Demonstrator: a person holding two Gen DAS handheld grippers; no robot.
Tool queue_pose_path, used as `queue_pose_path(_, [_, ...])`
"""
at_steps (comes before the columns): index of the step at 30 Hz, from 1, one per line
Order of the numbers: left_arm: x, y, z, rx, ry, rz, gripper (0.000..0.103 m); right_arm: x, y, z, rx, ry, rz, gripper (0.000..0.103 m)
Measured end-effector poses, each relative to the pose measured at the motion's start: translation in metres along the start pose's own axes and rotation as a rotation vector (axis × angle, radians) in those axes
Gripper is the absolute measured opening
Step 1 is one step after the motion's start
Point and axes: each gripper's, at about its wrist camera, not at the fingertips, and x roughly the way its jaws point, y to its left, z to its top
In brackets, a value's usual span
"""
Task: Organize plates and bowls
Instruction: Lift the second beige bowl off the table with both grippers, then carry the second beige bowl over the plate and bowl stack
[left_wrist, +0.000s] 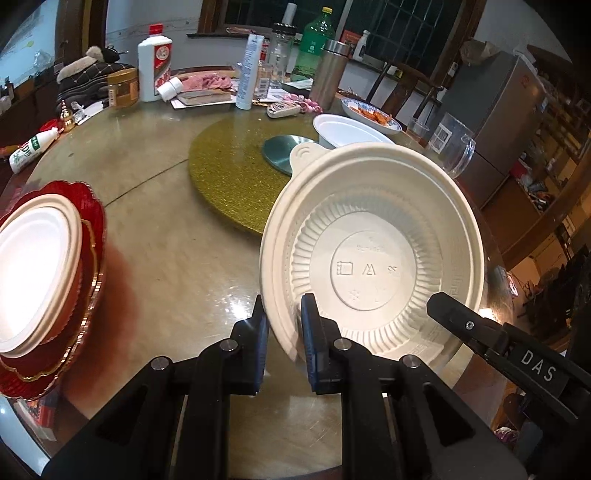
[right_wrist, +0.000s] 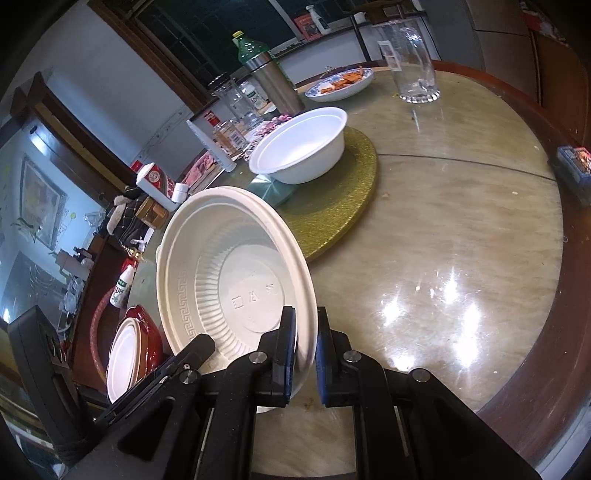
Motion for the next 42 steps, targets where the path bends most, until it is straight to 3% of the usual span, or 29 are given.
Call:
queue_pose_path(25, [-0.048, 0.040, -0.008, -0.063, -0.101, 0.034, 0.016, -0.006, 0.050, -0.009, -0.110, -0.018, 0.092, 0.010])
queue_pose_path(42, [-0.090, 0.084, -0.007, -0.133, -0.222, 0.139, 0.017, -0.002, 0.116, -0.012, -0.235, -0.020, 0.209, 0.010])
